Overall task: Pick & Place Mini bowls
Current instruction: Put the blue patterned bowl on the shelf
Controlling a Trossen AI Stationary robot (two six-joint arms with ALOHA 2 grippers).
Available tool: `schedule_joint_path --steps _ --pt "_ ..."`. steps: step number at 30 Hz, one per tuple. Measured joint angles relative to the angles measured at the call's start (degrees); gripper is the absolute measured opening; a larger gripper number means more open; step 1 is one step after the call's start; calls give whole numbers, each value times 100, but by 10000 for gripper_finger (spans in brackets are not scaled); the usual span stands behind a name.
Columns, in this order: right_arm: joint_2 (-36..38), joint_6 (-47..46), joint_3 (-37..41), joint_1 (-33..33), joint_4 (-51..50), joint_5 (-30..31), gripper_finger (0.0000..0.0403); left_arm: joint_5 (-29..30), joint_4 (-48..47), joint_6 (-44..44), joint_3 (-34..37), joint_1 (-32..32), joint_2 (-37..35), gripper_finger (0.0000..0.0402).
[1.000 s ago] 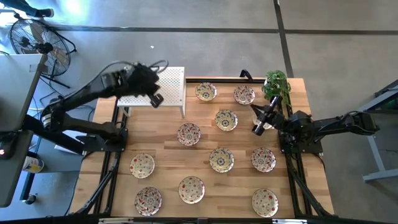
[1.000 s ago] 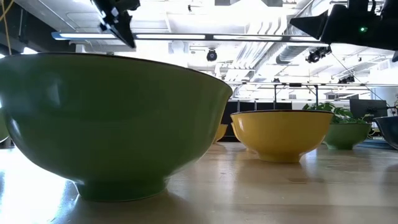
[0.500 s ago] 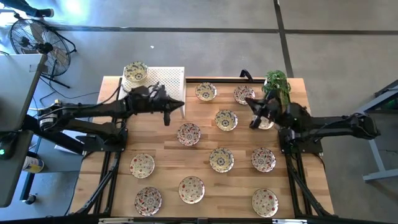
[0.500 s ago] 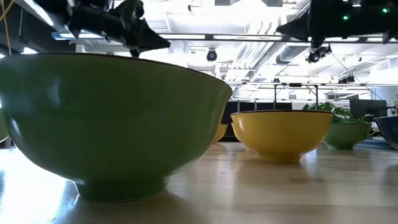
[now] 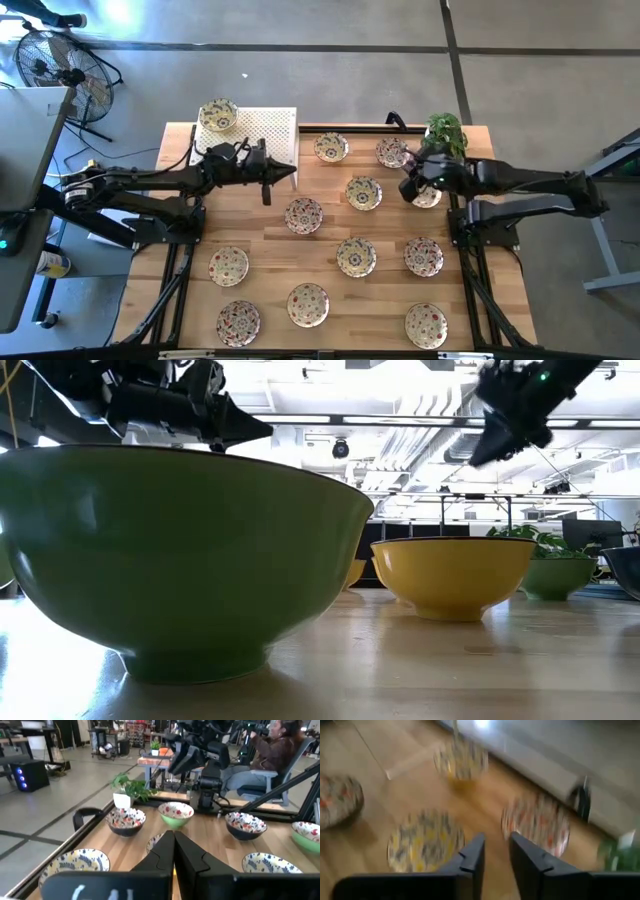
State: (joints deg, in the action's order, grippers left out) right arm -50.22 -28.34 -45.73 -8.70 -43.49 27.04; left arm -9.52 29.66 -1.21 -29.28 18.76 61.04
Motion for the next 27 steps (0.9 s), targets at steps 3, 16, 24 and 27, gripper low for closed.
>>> schedule_joint_path --steps 3,16,24,27 --pt "-284 -615 -36 -34 -595 -427 132 1 41 240 -2 -2 -2 0" --pt "-953 -1362 -22 -918 -936 -1063 199 -3 4 420 -2 -2 70 0" --pt "-1240 -1365 -27 -2306 33 -1066 200 -17 40 391 -2 -4 114 0" --pt "-1629 -1325 -27 -2674 285 -997 200 -49 20 378 -4 -4 114 0"
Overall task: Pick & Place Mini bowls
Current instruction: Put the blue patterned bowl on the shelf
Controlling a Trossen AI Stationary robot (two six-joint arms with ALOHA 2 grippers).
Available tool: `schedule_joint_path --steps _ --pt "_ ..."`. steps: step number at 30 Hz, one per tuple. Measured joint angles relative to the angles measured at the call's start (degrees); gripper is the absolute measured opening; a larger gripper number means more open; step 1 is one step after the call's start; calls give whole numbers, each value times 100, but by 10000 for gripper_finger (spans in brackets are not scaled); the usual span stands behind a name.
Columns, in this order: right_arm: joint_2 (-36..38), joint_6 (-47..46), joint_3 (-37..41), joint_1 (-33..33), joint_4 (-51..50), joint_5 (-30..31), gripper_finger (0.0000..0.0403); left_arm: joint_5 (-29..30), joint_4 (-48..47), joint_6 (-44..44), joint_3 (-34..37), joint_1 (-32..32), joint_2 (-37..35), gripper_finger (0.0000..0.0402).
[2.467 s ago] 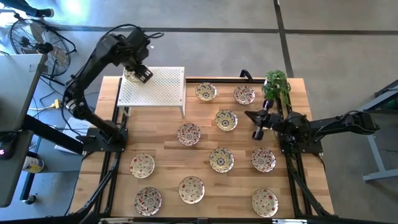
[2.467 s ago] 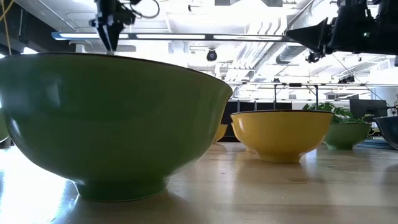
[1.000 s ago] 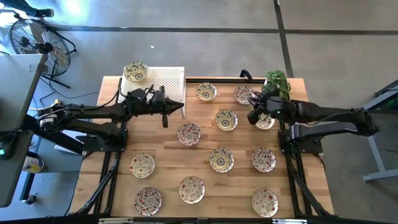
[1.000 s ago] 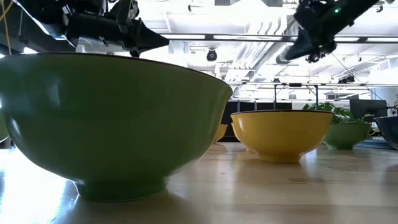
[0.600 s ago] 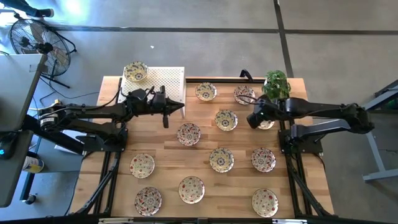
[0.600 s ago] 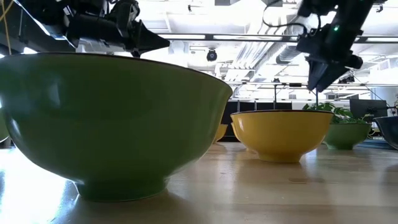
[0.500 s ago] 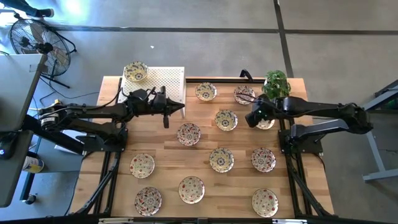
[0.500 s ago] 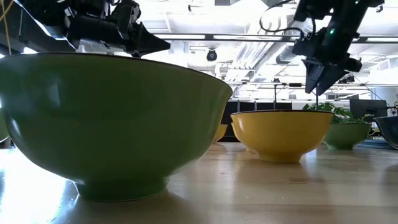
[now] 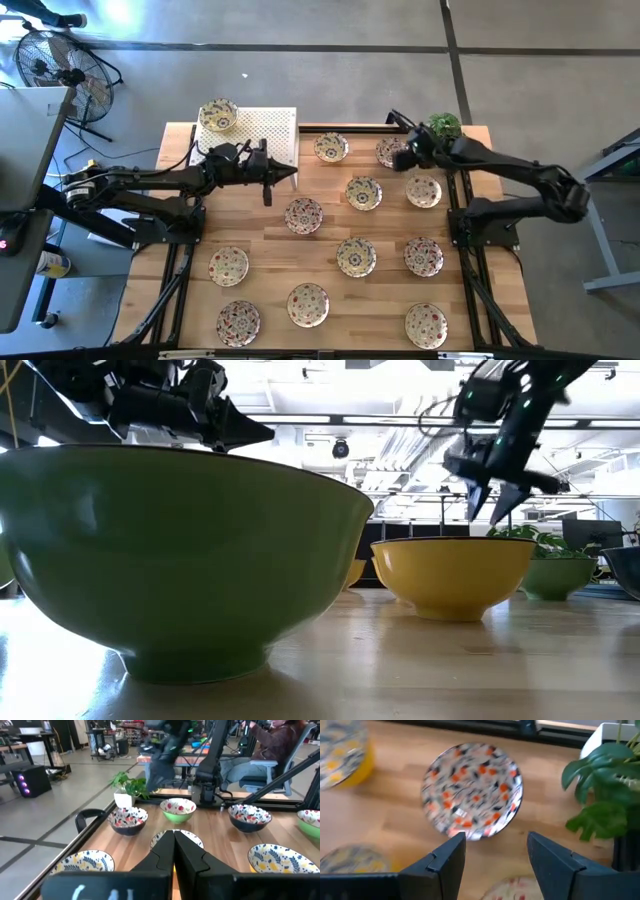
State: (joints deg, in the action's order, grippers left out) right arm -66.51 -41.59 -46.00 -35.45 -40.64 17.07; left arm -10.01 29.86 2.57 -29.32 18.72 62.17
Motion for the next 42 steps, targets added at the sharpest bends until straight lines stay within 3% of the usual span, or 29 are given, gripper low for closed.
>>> schedule_joint_path --steps 14,36,39,42 --pt "-1703 64 0 -660 880 -178 174 -10 -33 -2 0 0 0 0" --pt "-2000 136 -1 -653 1797 -454 22 -10 -93 -5 0 0 0 0" --pt "-1995 139 -13 -655 1830 -662 18 -10 -98 -18 -2 0 0 0" --pt "-2004 161 0 -650 1733 -845 40 -10 -92 -42 0 0 0 0"
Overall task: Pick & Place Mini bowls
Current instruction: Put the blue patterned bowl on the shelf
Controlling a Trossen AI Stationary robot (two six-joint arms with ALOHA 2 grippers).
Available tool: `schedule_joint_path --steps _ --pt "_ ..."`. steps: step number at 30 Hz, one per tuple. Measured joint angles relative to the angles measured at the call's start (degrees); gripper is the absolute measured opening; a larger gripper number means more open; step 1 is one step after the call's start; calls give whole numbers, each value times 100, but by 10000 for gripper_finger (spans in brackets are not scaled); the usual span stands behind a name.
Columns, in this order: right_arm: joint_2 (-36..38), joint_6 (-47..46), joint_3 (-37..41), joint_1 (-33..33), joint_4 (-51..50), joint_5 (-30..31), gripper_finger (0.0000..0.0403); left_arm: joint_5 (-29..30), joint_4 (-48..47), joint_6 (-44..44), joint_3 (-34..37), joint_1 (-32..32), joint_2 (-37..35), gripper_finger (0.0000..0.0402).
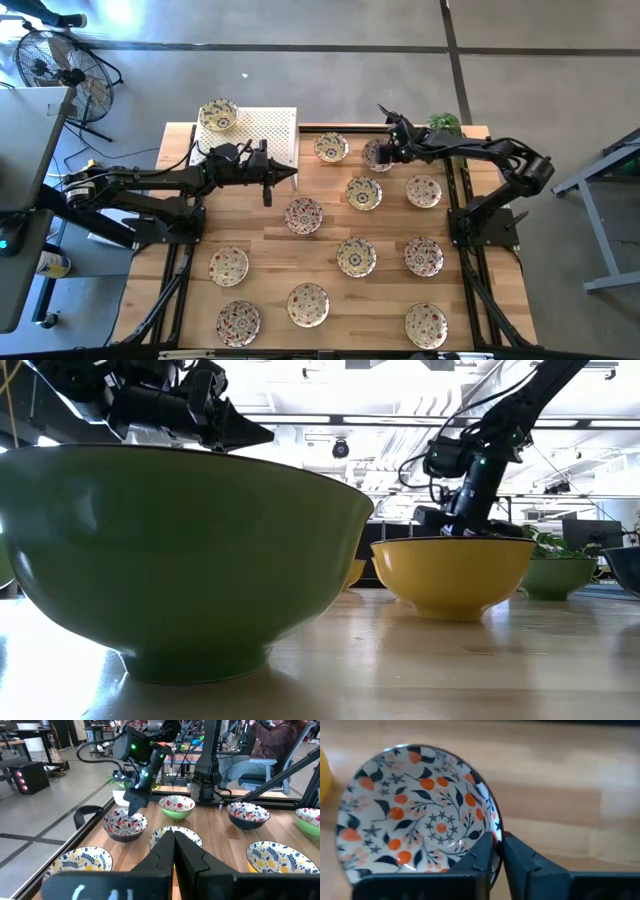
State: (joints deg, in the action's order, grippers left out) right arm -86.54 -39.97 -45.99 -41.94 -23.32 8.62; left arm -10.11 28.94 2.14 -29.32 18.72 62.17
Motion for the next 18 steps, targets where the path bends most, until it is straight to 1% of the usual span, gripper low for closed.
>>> schedule_joint_path --steps 5,7,9,11,13,15,18 --pt "-91 -3 4 1 15 -5 102 0 5 -5 -2 0 0 0" --pt "-166 -8 4 1 111 -2 115 2 5 -6 -2 0 0 0" --pt "-241 -6 4 1 262 -30 119 1 6 -6 -2 0 0 0" --pt "-339 -5 4 1 368 -71 115 0 4 -6 0 0 0 0" --pt "-409 23 4 8 417 -87 101 2 4 -8 -2 0 0 0" --pt "-447 56 4 34 455 -43 80 2 -13 -7 0 -2 0 0" --pt "-431 130 4 105 477 145 36 2 -42 -20 -1 0 0 0"
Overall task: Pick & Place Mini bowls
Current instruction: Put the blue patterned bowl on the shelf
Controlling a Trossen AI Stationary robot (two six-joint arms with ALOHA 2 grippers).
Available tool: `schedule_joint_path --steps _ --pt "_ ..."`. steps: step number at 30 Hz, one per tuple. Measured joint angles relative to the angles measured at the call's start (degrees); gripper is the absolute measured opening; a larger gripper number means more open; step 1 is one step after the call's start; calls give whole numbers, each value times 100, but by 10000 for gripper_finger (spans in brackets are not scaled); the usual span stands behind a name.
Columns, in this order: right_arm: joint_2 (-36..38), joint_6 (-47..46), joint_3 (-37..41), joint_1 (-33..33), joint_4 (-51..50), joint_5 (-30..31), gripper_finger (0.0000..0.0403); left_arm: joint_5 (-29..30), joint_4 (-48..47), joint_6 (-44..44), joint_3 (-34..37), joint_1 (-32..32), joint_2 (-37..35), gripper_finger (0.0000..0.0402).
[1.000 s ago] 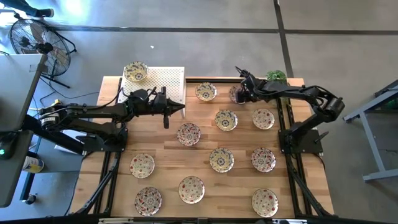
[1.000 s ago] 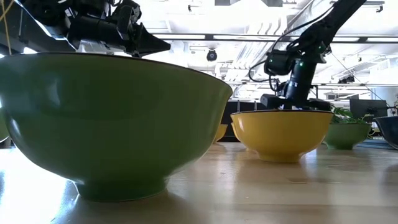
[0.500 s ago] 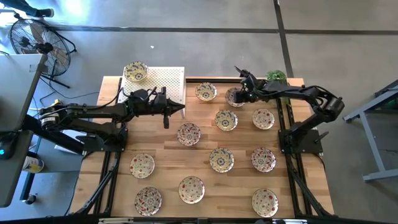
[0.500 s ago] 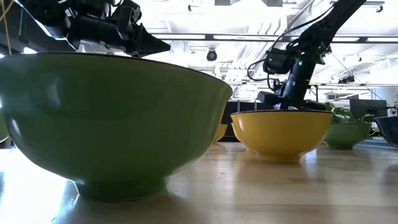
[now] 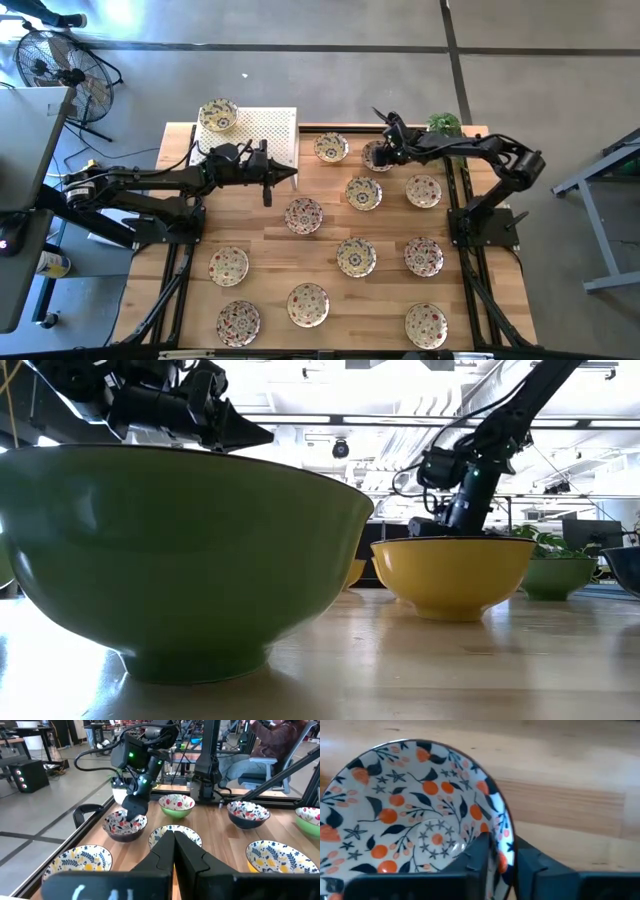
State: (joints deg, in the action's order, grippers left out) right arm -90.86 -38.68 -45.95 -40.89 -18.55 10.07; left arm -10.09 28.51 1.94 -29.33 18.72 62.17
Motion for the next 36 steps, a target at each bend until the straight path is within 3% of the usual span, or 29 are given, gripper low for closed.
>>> schedule_joint_path --steps 3,14,20,26,32,36 --pt "114 133 -23 54 52 182 10 -8 1 -90 -1 0 -2 0" --pt "1243 533 2 225 -83 359 11 108 -187 -417 -1 -2 -2 11" --pt "1659 728 -4 1025 165 939 5 424 -256 -1142 -1 -2 -2 75" --pt "1624 839 -4 1976 1117 1617 9 511 -299 -1775 -1 -27 -2 154" --pt "1591 1303 -7 2638 2316 2144 6 1427 -624 -1894 -313 -395 -2 178" --pt "1420 1614 -7 2818 3069 2170 8 1974 -960 -1889 -774 -610 227 179"
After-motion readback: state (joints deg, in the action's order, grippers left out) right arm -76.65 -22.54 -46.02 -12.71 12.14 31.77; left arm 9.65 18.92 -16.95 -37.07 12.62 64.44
